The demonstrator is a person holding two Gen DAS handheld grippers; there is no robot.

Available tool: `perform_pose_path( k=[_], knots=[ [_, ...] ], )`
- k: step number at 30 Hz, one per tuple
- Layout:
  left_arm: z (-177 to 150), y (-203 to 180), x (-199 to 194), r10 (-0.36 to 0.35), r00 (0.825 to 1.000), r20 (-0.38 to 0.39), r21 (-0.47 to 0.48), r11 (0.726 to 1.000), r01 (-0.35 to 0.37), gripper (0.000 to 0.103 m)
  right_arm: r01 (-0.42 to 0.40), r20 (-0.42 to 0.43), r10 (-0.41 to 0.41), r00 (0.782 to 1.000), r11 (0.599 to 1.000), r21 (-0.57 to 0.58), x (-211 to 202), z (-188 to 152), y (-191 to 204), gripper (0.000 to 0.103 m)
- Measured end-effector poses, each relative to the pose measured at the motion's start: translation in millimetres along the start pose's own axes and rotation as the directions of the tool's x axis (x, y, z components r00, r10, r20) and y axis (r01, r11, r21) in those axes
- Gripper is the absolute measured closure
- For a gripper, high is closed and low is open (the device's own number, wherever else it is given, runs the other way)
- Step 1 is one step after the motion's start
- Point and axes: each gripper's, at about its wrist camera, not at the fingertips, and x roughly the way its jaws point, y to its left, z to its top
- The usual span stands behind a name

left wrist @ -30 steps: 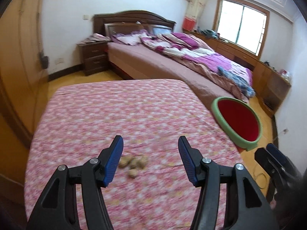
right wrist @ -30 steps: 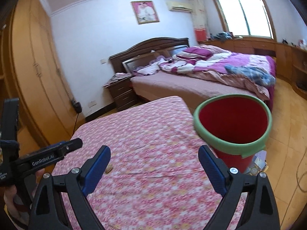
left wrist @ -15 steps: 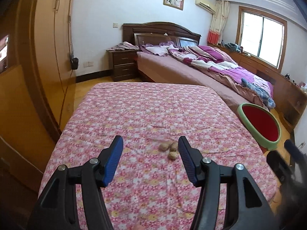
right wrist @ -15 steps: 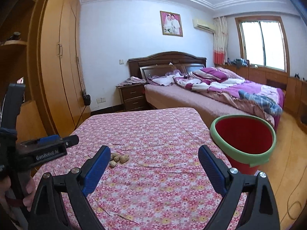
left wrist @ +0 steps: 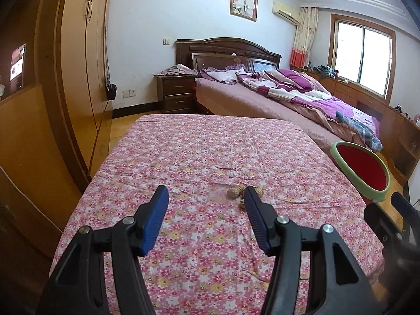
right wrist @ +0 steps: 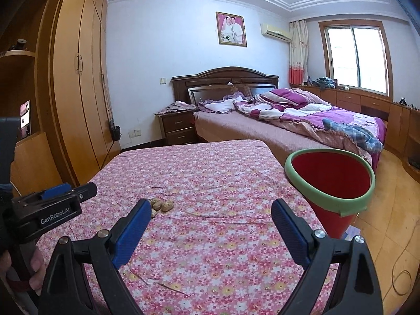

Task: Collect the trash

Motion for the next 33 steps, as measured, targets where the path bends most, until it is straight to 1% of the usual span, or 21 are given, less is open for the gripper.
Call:
perform_pose_path(
  k=[5,15,33],
  knots=[
    [-1.4,0.4,0.8,0.004,1.0,-0.007,0.001,1.0,-0.004,0.043,-0.001,-0.007,0.001,1.0,1.0,0.014,0.2,-1.4,-2.8,0.008],
    [-1.8,-1.4,-2.7,0.005,1.0,0.011,0.006,1.0,-0.005,0.043,-0.003,-0.008,0.003,1.0,1.0,0.011,-0.1,-2.7,-2.3,0.008],
    [-1.4,-1.7,-3.3,0.004,1.0,0.009,0.008,1.0,-0.004,0.043,-0.003,-0.011,0.003,1.0,1.0,0.02,-0.4,-5.9,-2.7,0.008]
  ],
)
